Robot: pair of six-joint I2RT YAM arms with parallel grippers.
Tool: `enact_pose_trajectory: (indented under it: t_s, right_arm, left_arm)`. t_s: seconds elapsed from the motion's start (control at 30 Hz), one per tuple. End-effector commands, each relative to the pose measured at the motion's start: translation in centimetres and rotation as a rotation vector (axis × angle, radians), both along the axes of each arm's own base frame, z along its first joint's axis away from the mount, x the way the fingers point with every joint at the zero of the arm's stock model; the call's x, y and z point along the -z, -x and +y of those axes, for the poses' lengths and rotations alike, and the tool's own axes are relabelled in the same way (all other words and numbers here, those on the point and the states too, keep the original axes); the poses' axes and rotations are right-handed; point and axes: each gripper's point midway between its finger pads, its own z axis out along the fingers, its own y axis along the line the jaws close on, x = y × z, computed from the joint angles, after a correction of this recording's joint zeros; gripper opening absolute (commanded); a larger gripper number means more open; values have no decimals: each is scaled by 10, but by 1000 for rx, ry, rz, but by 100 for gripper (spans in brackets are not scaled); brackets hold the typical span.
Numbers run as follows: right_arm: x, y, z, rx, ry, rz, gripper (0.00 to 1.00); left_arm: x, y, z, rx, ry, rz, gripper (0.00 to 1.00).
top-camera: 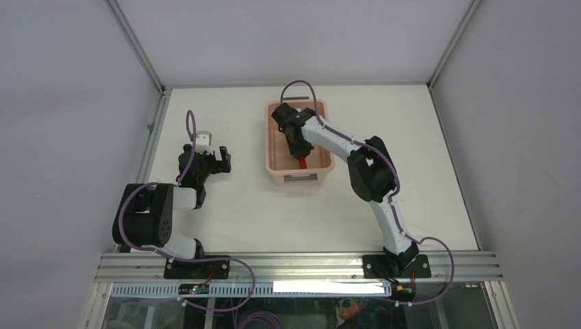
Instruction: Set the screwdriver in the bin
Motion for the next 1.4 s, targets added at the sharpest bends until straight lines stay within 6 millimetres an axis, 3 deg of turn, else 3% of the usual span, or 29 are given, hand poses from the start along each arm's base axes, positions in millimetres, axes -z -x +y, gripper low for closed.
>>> enact_pose_trajectory:
  t_s: [0.0,0.1,0.23,0.4,0.53,0.67,0.77,0.8,0.83,1.0,1.1,1.13,1.23,1.33,1.37]
  right_arm:
    - [4,-4,9,57,-56,-61,0]
    - [20,1,7,76,-49,-42,6]
    - [31,6,4,97,-39,-25,28]
    - [16,6,0,113,-33,-64,47]
    - [-18,4,-2,103,-39,-133,52]
    - [-69,5,-6,85,-44,-223,60]
    - [-106,8,-12,70,-63,-281,77]
    - [-119,9,-15,69,-73,-303,92]
    - [-131,10,-19,68,-78,-327,97]
    - [-189,17,-39,34,-115,-445,99]
    - [-213,19,-59,31,-137,-497,99]
    - [-222,19,-76,51,-142,-519,99]
    - [-224,21,-115,102,-147,-549,99]
    - [-205,25,-154,157,-194,-545,99]
    - [-184,28,-169,179,-209,-518,99]
  left_arm:
    - [-22,-13,-2,16,17,-79,99]
    - [-22,-13,-2,16,18,-79,99]
    - [-22,-13,-2,16,18,-79,99]
    - [-22,-13,-2,16,17,-80,99]
    - [-22,-13,-2,16,17,-81,99]
    - [-22,-13,-2,16,18,-80,99]
    - [-22,-13,-2,16,17,-79,99]
    - [-22,-13,-2,16,18,-80,99]
    - [-22,-13,-2,17,17,-79,99]
    - [-22,-13,-2,16,18,-80,99]
    - [-22,-13,-2,16,18,-78,99]
    - [-22,-13,-2,16,18,-80,99]
    - [-22,-13,-2,16,18,-80,99]
    - [-22,-13,-2,15,17,-80,99]
    - [-22,-13,-2,16,17,-79,99]
